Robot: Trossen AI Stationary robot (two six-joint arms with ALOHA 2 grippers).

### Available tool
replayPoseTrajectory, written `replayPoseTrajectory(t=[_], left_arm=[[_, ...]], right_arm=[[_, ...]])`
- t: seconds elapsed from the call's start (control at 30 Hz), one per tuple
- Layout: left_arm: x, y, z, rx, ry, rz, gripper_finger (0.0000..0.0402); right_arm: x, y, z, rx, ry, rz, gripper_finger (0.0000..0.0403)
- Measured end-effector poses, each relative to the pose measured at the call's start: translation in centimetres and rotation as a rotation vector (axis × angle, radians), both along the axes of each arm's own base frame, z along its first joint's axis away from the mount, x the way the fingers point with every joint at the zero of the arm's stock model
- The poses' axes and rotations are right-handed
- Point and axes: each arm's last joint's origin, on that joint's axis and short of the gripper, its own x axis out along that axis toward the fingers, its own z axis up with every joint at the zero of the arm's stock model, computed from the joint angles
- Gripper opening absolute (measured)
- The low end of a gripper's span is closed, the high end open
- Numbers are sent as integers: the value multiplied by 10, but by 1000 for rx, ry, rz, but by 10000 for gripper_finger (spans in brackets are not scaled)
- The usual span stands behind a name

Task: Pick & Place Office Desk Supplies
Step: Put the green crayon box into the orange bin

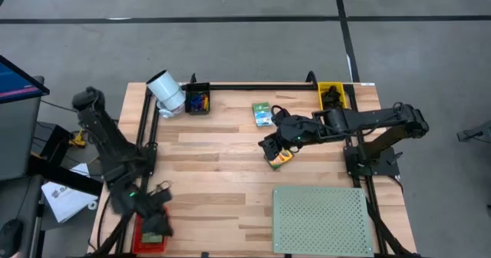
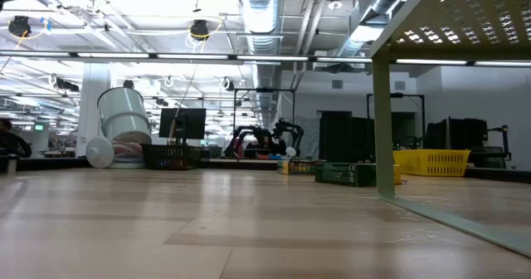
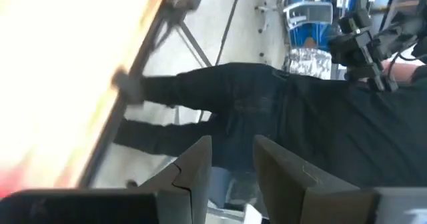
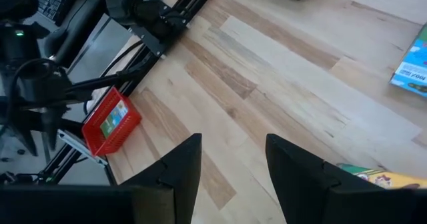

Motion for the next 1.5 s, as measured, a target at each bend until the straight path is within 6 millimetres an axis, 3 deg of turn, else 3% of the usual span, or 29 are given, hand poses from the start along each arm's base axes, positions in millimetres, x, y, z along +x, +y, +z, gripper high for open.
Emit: replayPoseTrajectory(t=[0.2, 0.47, 0.63, 0.83, 1.03, 1.17, 1.3, 1.5], left_arm=[[55, 43, 0, 167, -112, 33, 106], [111, 144, 10, 408, -291, 386, 106], [136, 191, 15, 622, -374, 355, 106], [190, 210, 9, 915, -290, 129, 106], [237, 216, -15, 1439, -162, -150, 106], [257, 227, -35, 1695, -92, -148, 106], [273, 240, -56, 1789, -110, -150, 106], [284, 250, -99, 1761, -59, -188, 106]], right_arm=[[-3, 9, -2, 15, 20, 13, 163], [-21, 22, -14, -21, 194, -43, 163], [-32, 31, -19, -70, 273, -82, 163], [-39, 33, -22, -101, 337, -79, 163], [-52, 31, -11, -59, 298, -105, 163], [-65, 28, 0, -32, 243, -150, 163], [-79, 27, 9, -18, 191, -216, 163], [-90, 24, 15, 21, 157, -280, 163]])
